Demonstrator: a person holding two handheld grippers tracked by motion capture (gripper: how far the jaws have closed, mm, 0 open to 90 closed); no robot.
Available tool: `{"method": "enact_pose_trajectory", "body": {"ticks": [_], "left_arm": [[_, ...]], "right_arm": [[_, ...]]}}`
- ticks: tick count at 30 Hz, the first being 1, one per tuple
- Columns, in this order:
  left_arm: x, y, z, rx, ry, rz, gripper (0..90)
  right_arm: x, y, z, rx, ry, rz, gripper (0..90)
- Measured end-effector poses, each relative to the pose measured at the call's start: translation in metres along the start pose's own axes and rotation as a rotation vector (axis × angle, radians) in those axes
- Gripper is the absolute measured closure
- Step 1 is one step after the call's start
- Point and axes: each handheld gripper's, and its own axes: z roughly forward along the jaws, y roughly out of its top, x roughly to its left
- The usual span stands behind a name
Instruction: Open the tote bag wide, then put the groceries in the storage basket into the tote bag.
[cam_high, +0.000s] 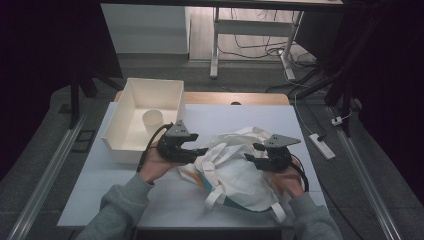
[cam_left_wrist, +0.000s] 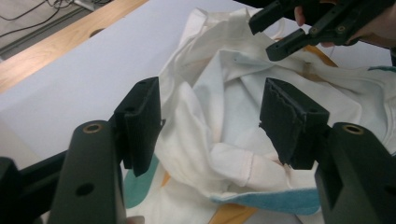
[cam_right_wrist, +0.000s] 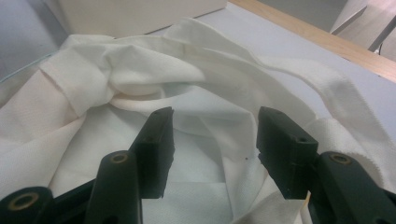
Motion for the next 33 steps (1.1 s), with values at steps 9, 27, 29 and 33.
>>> {"method": "enact_pose_trajectory", "body": {"ticks": [9, 27, 29, 33], "left_arm": [[0.014, -0.001, -0.012, 0.004, 0.031, -0.028, 35.4], [0.048, -0.012, -0.022, 0.013, 0.113, -0.105, 34.5], [0.052, -0.014, -0.023, 0.016, 0.123, -0.112, 34.1], [0.060, -0.018, -0.025, 0.023, 0.147, -0.140, 33.4]], "right_arm": [[0.001, -0.001, 0.001, 0.013, -0.014, -0.018, 45.4], [0.003, -0.003, 0.002, 0.037, -0.030, -0.035, 45.4], [0.003, -0.004, 0.002, 0.039, -0.031, -0.038, 45.4], [0.003, -0.005, 0.004, 0.050, -0.030, -0.039, 45.4]]}}
